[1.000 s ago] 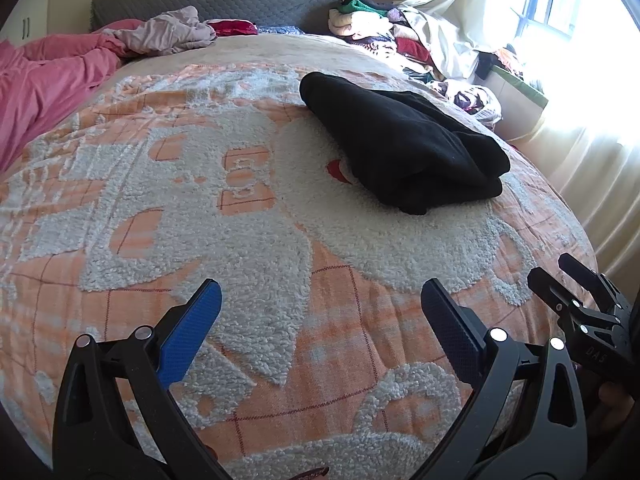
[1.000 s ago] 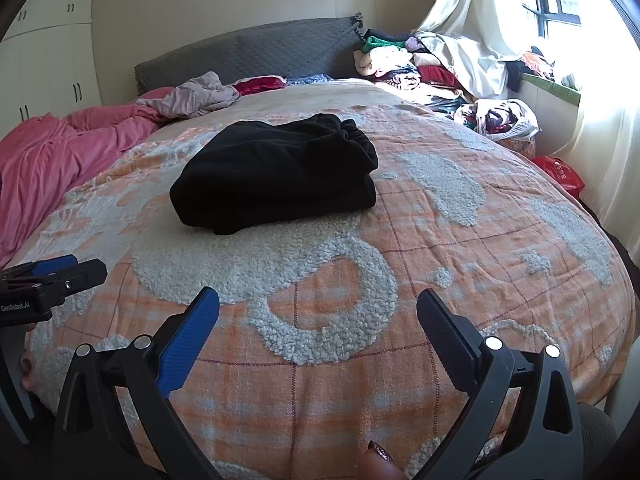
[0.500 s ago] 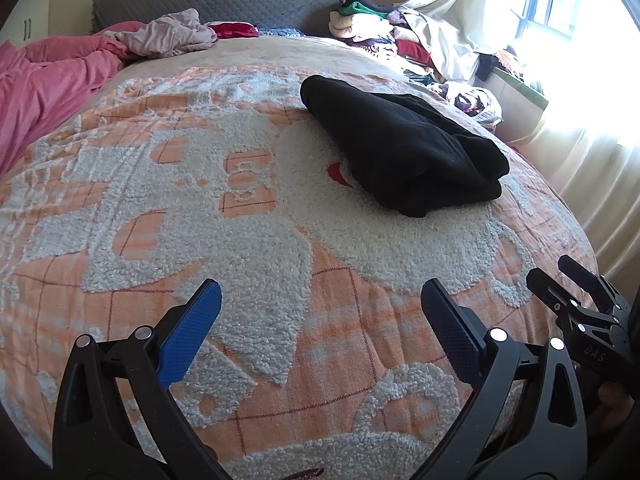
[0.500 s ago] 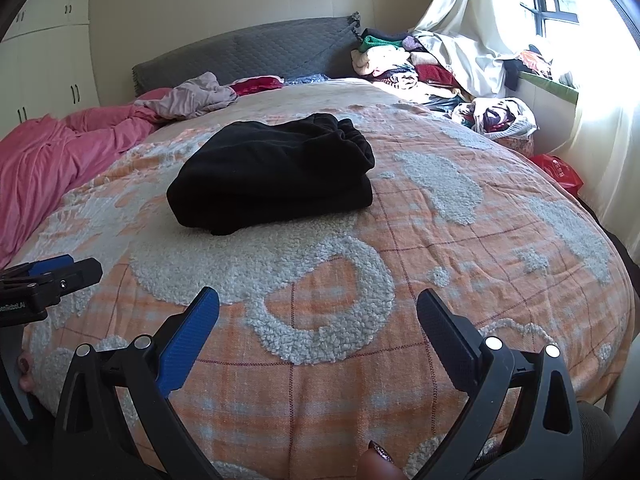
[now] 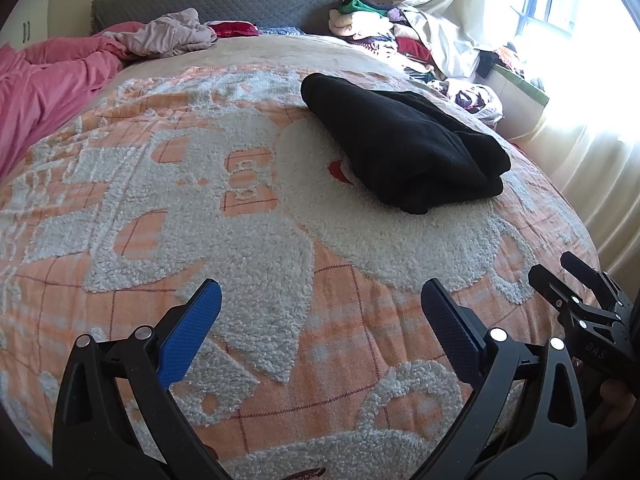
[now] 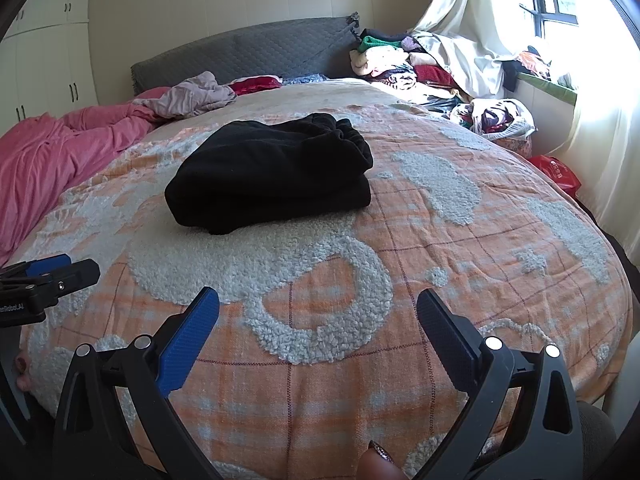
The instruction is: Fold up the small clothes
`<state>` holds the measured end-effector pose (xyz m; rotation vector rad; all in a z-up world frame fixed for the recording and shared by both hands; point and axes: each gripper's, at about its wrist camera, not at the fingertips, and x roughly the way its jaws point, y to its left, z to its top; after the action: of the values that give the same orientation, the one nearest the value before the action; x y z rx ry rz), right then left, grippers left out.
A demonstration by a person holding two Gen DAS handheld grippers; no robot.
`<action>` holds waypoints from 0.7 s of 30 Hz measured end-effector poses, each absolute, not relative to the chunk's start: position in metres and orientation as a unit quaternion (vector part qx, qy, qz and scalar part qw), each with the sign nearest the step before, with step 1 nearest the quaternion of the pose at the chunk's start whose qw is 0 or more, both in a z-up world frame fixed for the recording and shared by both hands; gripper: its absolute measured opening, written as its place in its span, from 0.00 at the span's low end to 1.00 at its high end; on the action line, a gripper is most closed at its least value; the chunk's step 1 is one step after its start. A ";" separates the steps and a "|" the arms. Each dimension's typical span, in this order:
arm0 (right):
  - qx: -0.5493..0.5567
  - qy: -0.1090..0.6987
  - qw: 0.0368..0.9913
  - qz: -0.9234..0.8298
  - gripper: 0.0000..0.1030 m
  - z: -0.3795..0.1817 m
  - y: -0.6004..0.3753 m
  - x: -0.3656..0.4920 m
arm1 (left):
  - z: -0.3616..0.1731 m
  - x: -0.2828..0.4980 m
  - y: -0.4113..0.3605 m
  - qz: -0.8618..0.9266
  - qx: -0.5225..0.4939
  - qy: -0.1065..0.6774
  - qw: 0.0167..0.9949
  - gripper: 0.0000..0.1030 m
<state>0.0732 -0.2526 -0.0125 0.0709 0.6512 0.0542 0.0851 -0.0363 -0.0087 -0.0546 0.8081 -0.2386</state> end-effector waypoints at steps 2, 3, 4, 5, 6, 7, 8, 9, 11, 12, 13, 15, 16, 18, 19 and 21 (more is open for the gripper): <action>0.034 0.320 0.946 0.025 0.96 -0.012 -0.253 0.073 | -0.009 0.085 -0.036 -0.115 -0.025 0.392 0.912 0.91; 0.034 0.320 0.946 0.025 0.96 -0.012 -0.253 0.073 | -0.009 0.085 -0.036 -0.115 -0.025 0.392 0.912 0.91; 0.034 0.320 0.946 0.025 0.96 -0.012 -0.253 0.073 | -0.008 0.085 -0.036 -0.115 -0.026 0.392 0.912 0.91; 0.034 0.320 0.947 0.024 0.96 -0.012 -0.253 0.073 | -0.008 0.085 -0.036 -0.116 -0.026 0.392 0.912 0.91; 0.034 0.320 0.947 0.024 0.96 -0.012 -0.253 0.073 | -0.008 0.085 -0.036 -0.116 -0.027 0.392 0.912 0.91; 0.034 0.320 0.947 0.024 0.96 -0.012 -0.252 0.073 | -0.008 0.085 -0.036 -0.116 -0.026 0.392 0.912 0.91; 0.034 0.320 0.947 0.024 0.96 -0.012 -0.253 0.073 | -0.008 0.085 -0.037 -0.116 -0.024 0.392 0.912 0.91; 0.034 0.320 0.947 0.022 0.96 -0.012 -0.253 0.073 | -0.008 0.084 -0.037 -0.116 -0.021 0.390 0.913 0.91; 0.034 0.319 0.947 0.019 0.96 -0.012 -0.253 0.073 | -0.008 0.083 -0.039 -0.119 -0.016 0.389 0.913 0.91; 0.035 0.318 0.947 0.016 0.96 -0.012 -0.253 0.073 | -0.008 0.083 -0.038 -0.122 -0.018 0.390 0.913 0.91; 0.037 0.317 0.948 0.014 0.96 -0.012 -0.255 0.073 | -0.007 0.083 -0.038 -0.125 -0.020 0.391 0.912 0.91; 0.042 0.315 0.948 0.009 0.96 -0.010 -0.258 0.074 | -0.006 0.083 -0.035 -0.129 -0.027 0.390 0.911 0.91; 0.047 0.312 0.949 0.003 0.96 -0.008 -0.262 0.073 | -0.004 0.084 -0.033 -0.124 -0.027 0.388 0.913 0.91; 0.060 0.303 0.951 -0.011 0.96 -0.001 -0.273 0.071 | 0.000 0.084 -0.029 -0.104 -0.022 0.385 0.917 0.91; 0.071 0.296 0.952 -0.022 0.96 0.004 -0.282 0.069 | 0.002 0.084 -0.025 -0.097 -0.023 0.380 0.920 0.91; 0.094 0.282 0.954 -0.044 0.96 0.017 -0.300 0.063 | 0.007 0.085 -0.012 -0.086 -0.033 0.374 0.923 0.91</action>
<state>0.0629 -0.3003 0.0174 0.1909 0.5733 -0.0888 0.0850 -0.0118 0.0069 -0.0686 0.7674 -0.1761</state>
